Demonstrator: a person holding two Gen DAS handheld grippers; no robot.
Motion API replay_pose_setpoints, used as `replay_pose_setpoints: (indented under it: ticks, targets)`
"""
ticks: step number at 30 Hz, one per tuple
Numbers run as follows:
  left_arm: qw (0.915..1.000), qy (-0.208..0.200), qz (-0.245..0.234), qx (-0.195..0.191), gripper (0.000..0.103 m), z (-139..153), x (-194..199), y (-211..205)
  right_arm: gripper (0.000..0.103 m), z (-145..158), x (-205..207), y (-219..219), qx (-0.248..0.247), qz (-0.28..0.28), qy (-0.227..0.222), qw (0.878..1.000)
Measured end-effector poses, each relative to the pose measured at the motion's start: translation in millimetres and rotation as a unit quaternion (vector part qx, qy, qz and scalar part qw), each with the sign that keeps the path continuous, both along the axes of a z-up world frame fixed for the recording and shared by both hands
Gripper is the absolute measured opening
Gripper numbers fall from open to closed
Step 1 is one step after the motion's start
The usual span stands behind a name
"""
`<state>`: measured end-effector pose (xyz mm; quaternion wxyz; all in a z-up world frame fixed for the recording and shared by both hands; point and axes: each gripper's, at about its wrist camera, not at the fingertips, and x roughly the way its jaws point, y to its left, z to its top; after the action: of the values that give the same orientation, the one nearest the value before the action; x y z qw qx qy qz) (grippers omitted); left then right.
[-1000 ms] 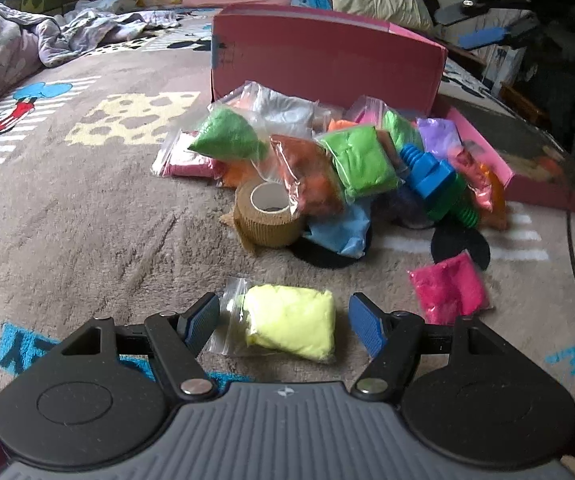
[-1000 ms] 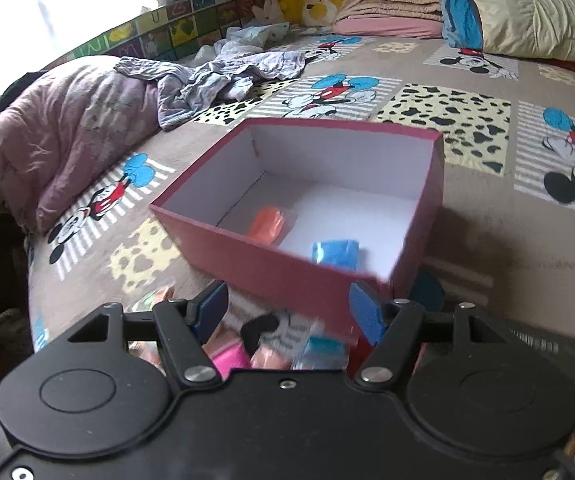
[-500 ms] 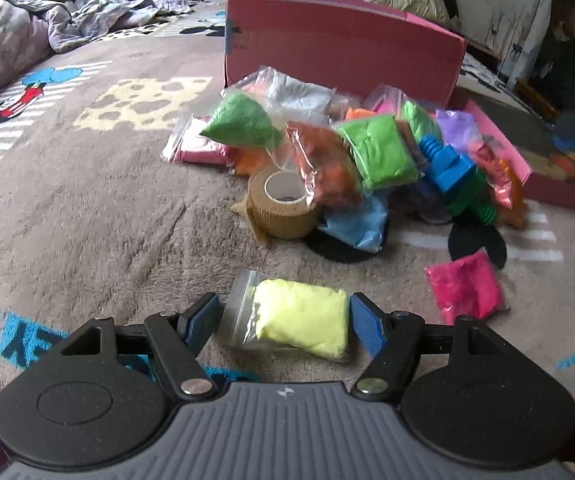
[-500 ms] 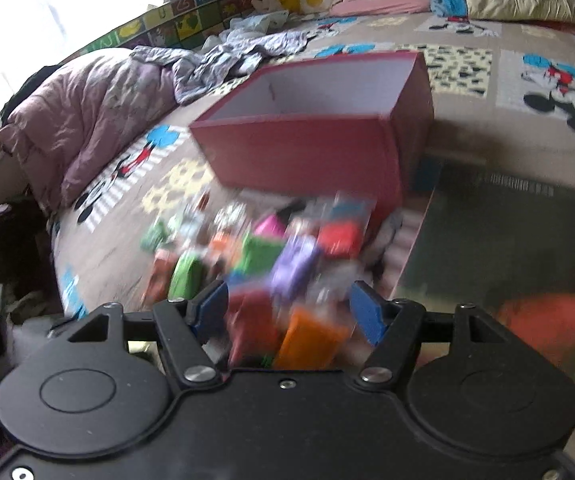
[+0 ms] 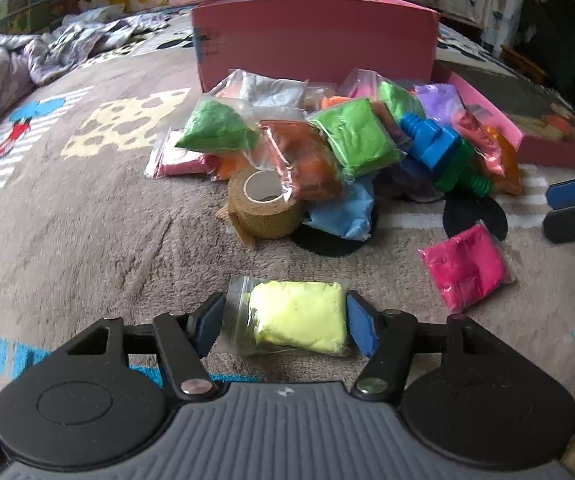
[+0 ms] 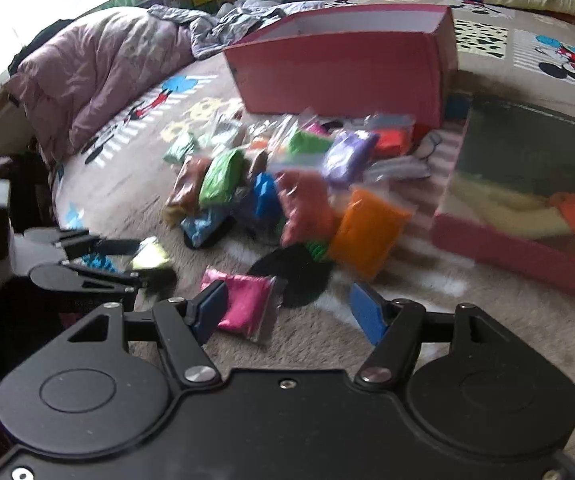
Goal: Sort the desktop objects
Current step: 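Close the left tool on the yellow packet while the right tool returns to the pile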
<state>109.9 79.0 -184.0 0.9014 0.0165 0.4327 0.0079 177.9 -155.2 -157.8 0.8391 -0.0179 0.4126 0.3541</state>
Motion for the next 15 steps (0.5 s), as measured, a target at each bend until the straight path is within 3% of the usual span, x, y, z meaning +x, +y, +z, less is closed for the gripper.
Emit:
replay_pose_setpoints:
  ticks: [4, 13, 15]
  targets:
    - [0.9999, -0.001, -0.014, 0.008, 0.048, 4, 0, -5, 0.067, -10, -12, 20, -0.028, 0.02, -0.02, 0.999]
    - [0.9998, 0.0, -0.019, 0.008, 0.045, 10, -3, -5, 0.067, -26, -21, 51, -0.069, 0.029, -0.045, 0.996]
    - [0.9998, -0.001, -0.017, 0.005, 0.045, 12, -4, -4, 0.077, -28, -22, 57, -0.077, 0.028, -0.055, 0.995]
